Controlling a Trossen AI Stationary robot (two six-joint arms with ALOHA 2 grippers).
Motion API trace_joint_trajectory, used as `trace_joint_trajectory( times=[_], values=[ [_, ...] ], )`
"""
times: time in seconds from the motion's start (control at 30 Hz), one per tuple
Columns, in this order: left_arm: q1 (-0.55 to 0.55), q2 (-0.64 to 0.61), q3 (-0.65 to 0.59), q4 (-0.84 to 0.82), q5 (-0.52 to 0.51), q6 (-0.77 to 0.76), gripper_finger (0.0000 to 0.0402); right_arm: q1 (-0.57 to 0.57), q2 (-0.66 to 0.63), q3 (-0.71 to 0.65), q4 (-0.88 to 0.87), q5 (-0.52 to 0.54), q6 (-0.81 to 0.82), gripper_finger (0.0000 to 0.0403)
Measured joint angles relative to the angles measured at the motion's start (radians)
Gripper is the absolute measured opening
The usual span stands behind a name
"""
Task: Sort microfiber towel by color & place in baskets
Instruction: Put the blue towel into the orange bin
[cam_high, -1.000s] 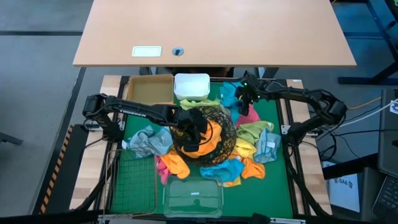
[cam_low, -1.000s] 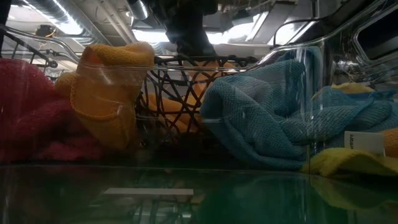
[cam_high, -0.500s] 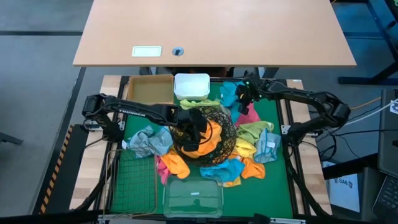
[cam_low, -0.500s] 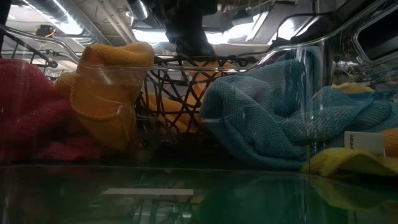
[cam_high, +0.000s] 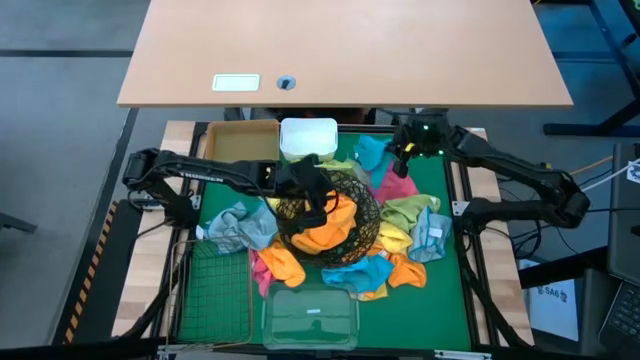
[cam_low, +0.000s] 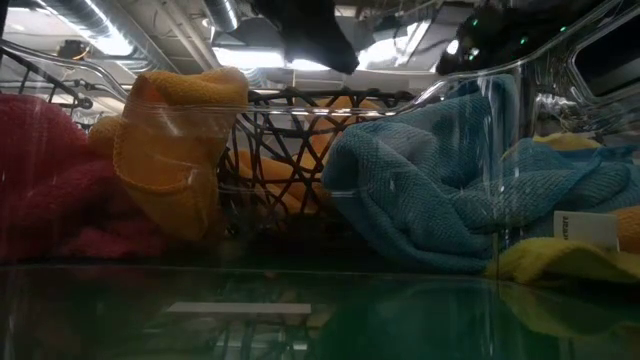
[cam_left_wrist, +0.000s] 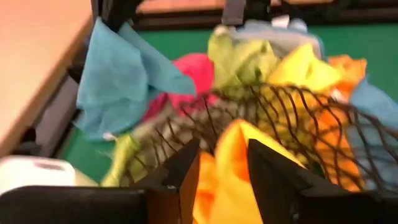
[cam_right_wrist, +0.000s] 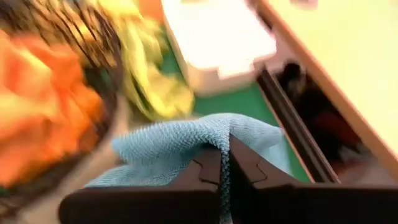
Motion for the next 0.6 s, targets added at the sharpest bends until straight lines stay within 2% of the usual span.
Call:
trace_joint_trajectory(
  times=[0.27,0.4,0.6],
  values=[
    [0.056,0.000,0.000,0.217,-0.001,0.050,0.0126,0.000,-0.074,0.000,0.120,-0.217,0.102,0.0004],
    [0.082,0.000,0.000,0.278,0.000,0.065,0.0126,0.000,-0.074,0.000,0.193,-0.347,0.119,0.0003],
    [0.117,0.000,0.000,0.338,0.020,0.089,0.0126,0.001,-0.074,0.000,0.291,-0.469,0.135,0.0004]
  ],
)
